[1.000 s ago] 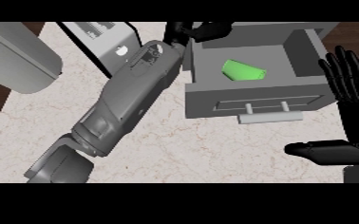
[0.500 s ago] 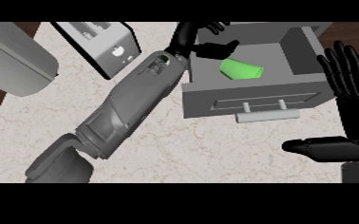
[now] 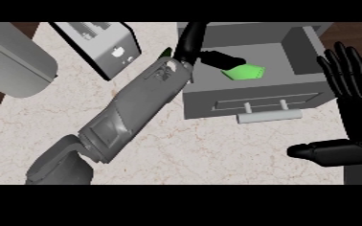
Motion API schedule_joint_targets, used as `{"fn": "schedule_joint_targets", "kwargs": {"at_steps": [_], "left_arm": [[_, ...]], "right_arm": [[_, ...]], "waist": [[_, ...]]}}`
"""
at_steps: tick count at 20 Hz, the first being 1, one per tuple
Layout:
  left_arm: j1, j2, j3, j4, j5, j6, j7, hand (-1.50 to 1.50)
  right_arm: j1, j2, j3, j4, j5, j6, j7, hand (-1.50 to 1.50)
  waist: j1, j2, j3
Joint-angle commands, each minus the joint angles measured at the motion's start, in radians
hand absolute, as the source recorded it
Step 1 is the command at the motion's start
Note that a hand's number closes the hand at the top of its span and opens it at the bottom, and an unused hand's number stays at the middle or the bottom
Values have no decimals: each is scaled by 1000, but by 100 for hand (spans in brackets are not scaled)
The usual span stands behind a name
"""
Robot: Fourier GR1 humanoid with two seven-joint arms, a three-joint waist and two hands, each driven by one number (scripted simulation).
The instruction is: Pick up the cup, place it into the drawer and close the drawer
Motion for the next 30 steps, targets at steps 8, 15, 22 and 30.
{"fn": "schedule_joint_targets", "kwargs": {"at_steps": [8, 15, 22, 30], "left_arm": [[-30, 0, 27, -127, 103, 79, -64, -150], [2, 84, 153, -161, 104, -26, -39, -150], [152, 246, 170, -353, 92, -61, 23, -150], [317, 366, 225, -630, 97, -53, 115, -150]], "right_arm": [[77, -38, 20, -119, -129, 131, 49, 150], [87, -135, 54, -172, 20, 182, 86, 150], [133, -118, 118, -155, 273, 120, 47, 150], [16, -69, 258, 13, 543, 7, 12, 150]], "waist": [[36, -13, -1], [84, -20, -2], [111, -26, -2], [117, -23, -1]]}}
